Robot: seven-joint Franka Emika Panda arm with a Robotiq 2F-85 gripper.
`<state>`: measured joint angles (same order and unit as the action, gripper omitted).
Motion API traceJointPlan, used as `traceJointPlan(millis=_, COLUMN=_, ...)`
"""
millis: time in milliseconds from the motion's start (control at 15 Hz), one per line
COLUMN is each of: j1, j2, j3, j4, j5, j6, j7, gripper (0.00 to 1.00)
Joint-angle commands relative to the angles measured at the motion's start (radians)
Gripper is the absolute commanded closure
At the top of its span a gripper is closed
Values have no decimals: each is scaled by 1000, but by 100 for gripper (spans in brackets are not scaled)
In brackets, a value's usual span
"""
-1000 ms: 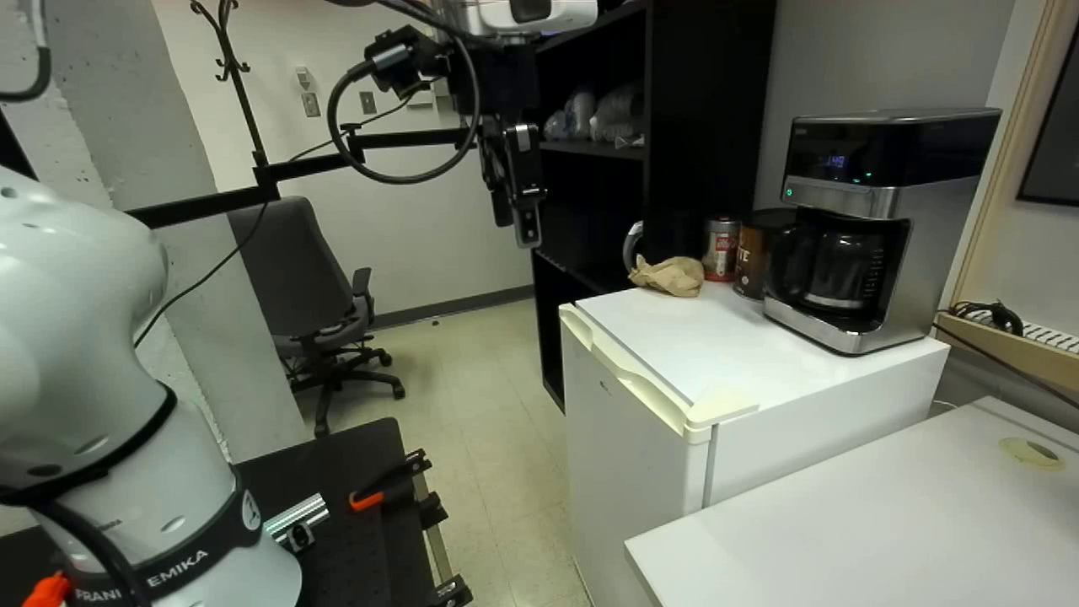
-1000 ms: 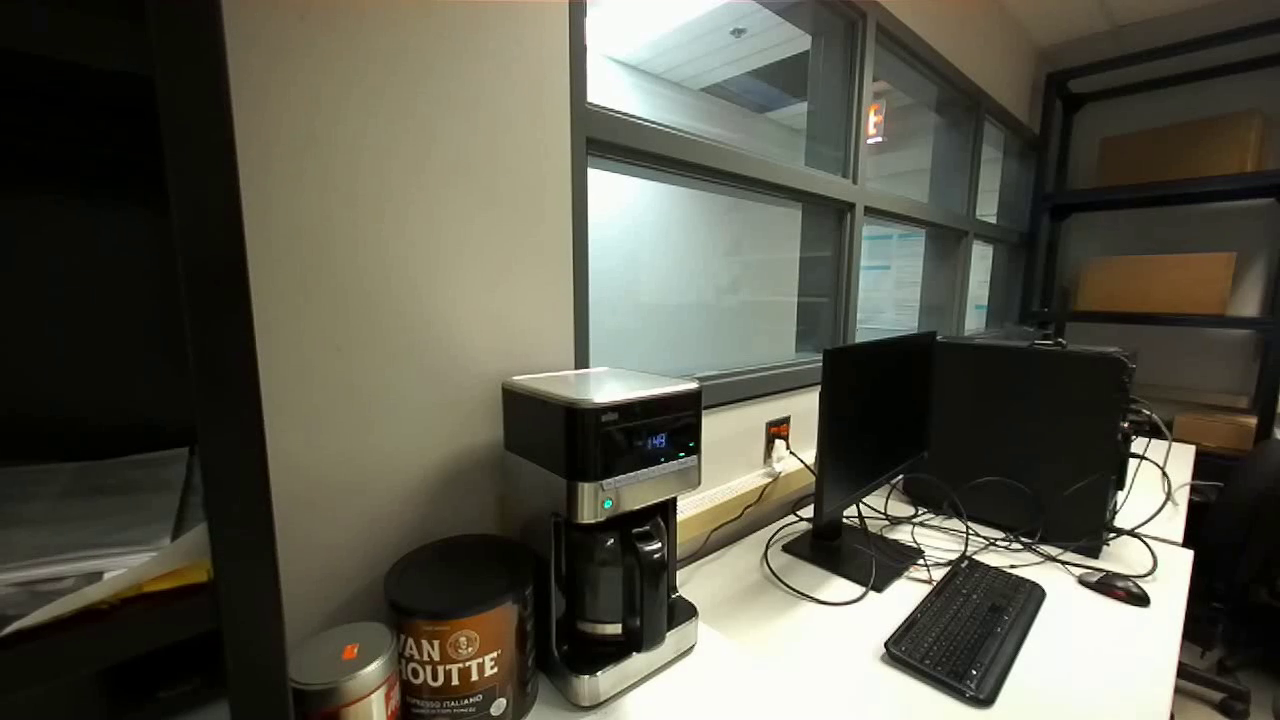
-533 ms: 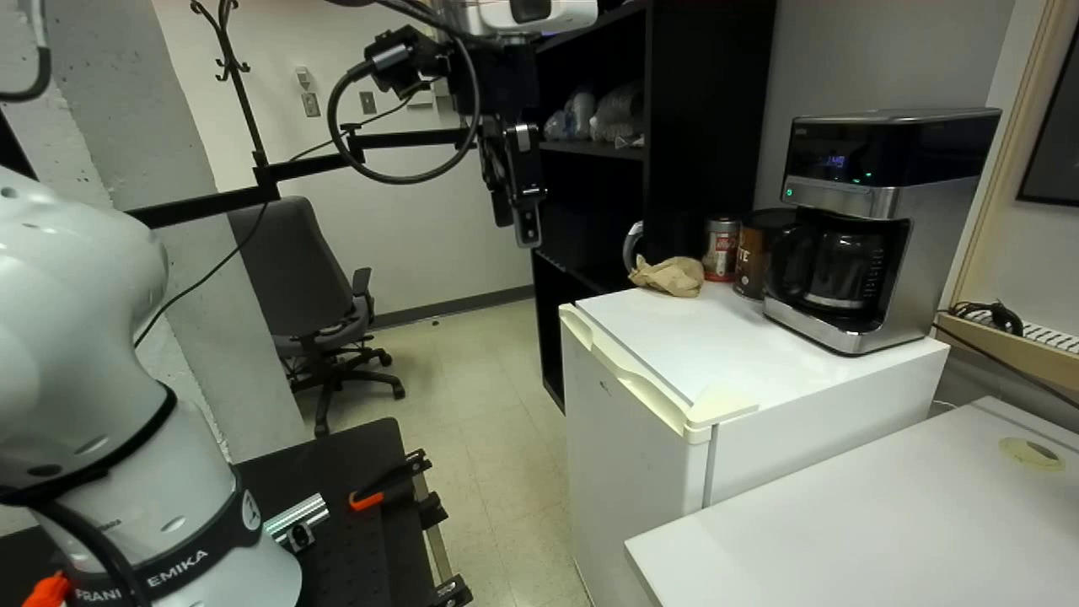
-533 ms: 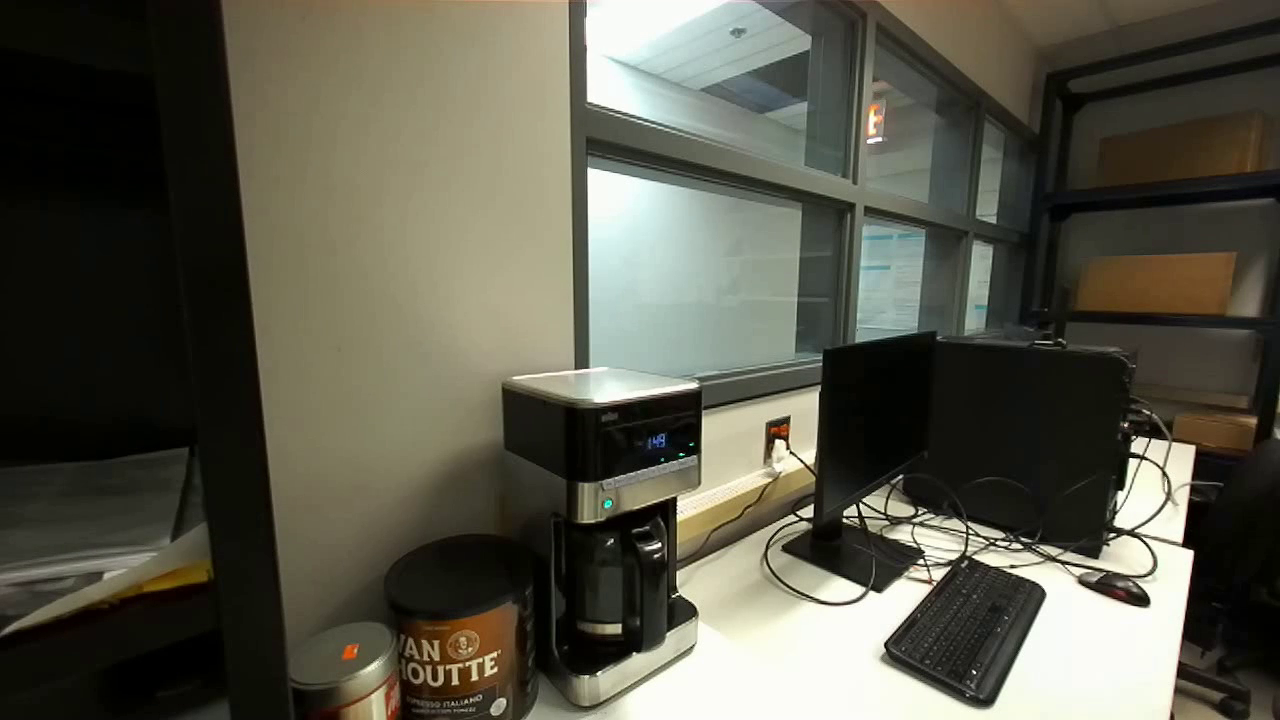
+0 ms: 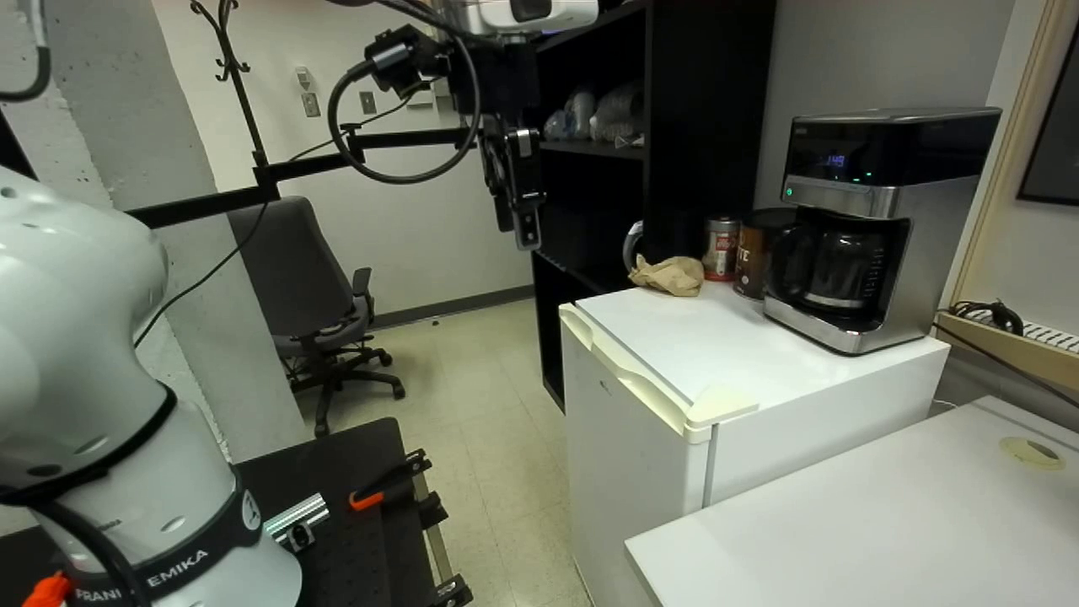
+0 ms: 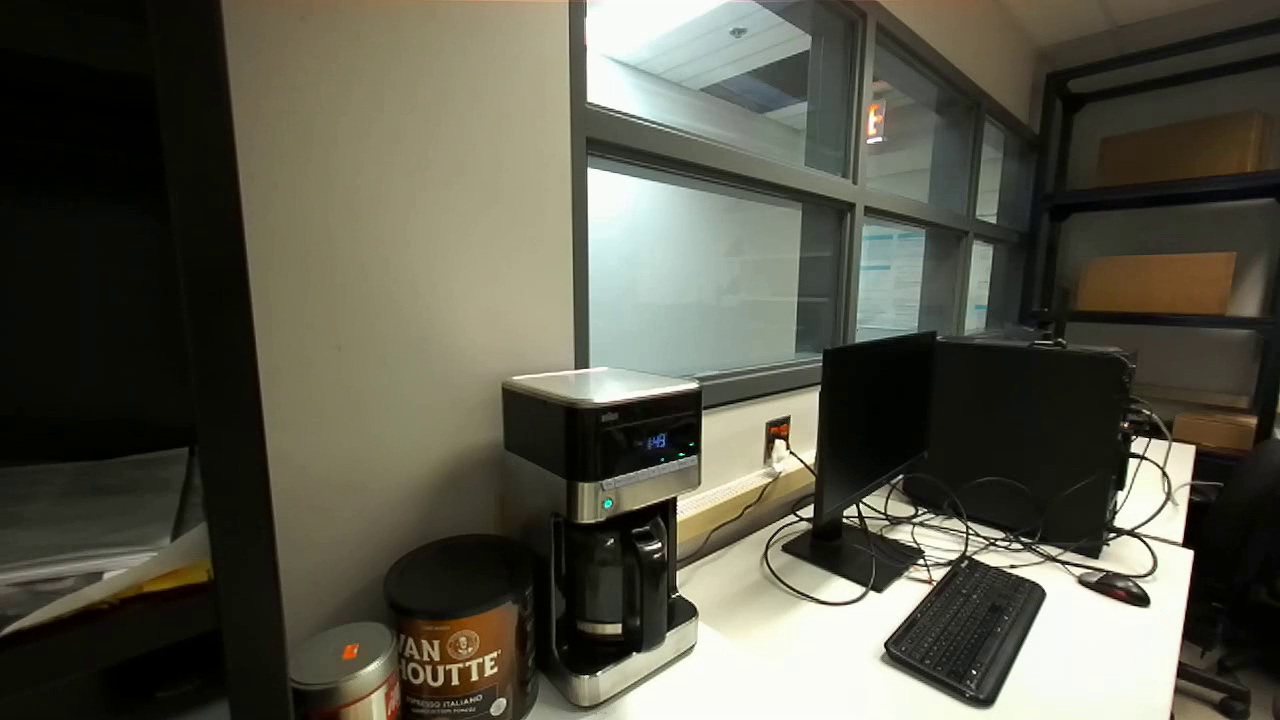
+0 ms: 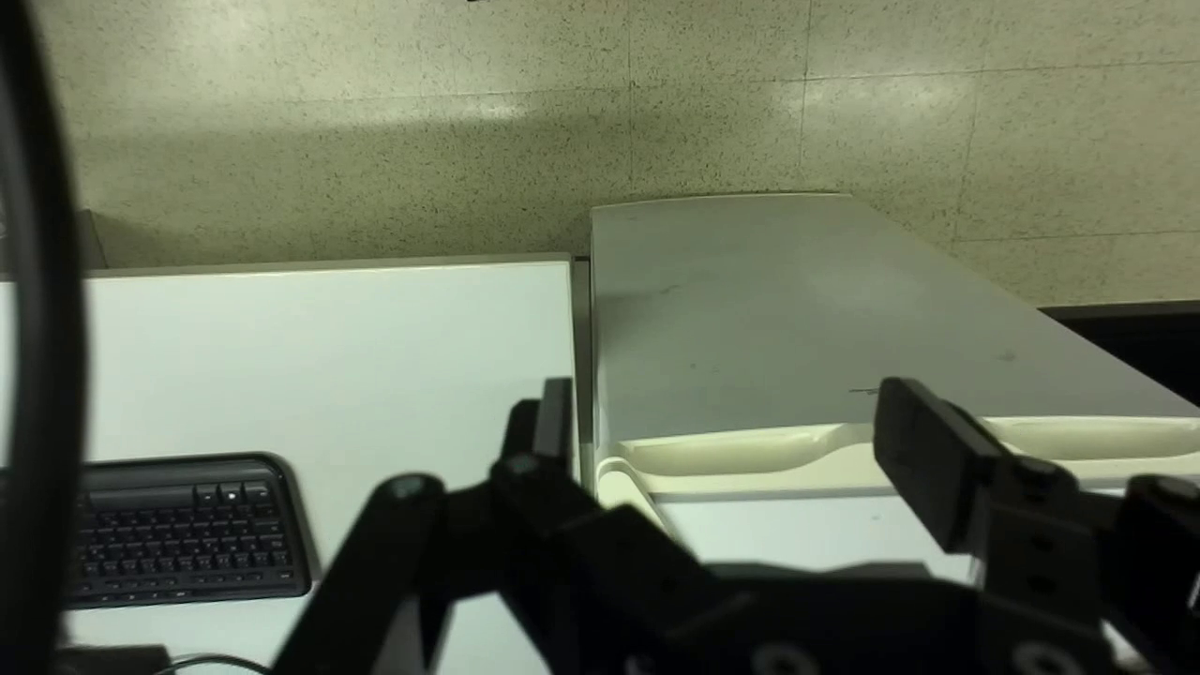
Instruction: Press a button on the coffeemaker
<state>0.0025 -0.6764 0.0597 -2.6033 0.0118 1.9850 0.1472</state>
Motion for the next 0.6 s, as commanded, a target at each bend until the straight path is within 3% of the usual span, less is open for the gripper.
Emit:
traceJointPlan(millis=0, j1=-6, j2=20, j3=-1, j4=4, j5=1, j6=40, j7=2, gripper=47)
traceJointPlan(millis=400, j1=-12, j2=69, j3=14, j4=-2, j5=-16, j6=213, j7=16, gripper=92)
traceJointPlan(millis=533, j1=-16, j2=93, j3=23, j4=-4, j5=-27, j6=302, j7=26, gripper=100)
